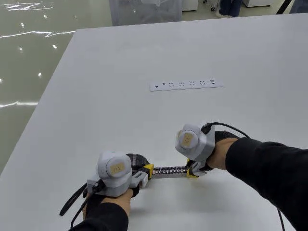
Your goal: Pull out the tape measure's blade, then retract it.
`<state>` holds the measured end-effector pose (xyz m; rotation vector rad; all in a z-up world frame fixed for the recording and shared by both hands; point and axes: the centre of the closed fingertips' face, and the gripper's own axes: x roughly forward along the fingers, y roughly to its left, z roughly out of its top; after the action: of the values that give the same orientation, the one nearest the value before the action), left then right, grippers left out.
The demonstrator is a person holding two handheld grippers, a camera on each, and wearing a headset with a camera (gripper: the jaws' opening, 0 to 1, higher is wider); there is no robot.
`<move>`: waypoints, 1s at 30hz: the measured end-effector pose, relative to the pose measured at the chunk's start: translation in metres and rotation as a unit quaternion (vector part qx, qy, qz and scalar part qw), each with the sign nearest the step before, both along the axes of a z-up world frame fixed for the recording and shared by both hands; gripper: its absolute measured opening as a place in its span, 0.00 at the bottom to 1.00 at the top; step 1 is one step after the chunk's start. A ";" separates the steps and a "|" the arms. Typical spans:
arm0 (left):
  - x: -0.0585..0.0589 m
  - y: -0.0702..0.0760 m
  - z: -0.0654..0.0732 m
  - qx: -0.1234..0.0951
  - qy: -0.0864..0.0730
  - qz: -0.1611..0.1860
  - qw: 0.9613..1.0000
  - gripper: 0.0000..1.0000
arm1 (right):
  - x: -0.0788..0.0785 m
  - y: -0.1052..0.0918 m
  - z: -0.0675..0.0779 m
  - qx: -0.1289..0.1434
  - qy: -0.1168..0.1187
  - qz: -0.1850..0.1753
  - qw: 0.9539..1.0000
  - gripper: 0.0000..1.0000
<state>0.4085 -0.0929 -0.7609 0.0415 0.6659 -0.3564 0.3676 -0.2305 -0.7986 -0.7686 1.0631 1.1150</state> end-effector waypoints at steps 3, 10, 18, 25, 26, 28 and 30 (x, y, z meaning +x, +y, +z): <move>0.000 0.000 0.000 0.001 0.004 -0.002 1.000 0.54 | 0.000 0.002 0.000 0.004 -0.002 0.000 1.000 0.06; 0.001 0.000 0.000 -0.003 0.008 -0.002 1.000 0.54 | 0.001 0.005 0.000 0.015 -0.003 0.001 1.000 0.05; 0.001 0.001 0.000 -0.006 0.010 -0.001 1.000 0.53 | 0.001 0.008 0.000 0.026 -0.003 -0.002 1.000 0.05; 0.001 0.001 0.000 -0.007 0.011 -0.002 1.000 0.54 | 0.002 0.011 0.000 0.032 -0.004 -0.003 0.999 0.05; 0.001 0.001 0.000 -0.007 0.011 -0.001 1.000 0.54 | 0.002 0.012 0.000 0.033 -0.005 -0.002 0.999 0.05; 0.001 0.001 -0.001 -0.008 0.012 -0.001 1.000 0.54 | 0.002 0.013 0.000 0.034 -0.005 -0.003 0.999 0.05; 0.001 0.001 -0.001 -0.009 0.013 0.000 1.000 0.53 | 0.002 0.013 0.000 0.035 -0.005 -0.005 0.999 0.05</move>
<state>0.4095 -0.0919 -0.7615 0.0190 0.6891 -0.3643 0.3700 -0.2172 -0.7982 -0.7122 1.0136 1.1327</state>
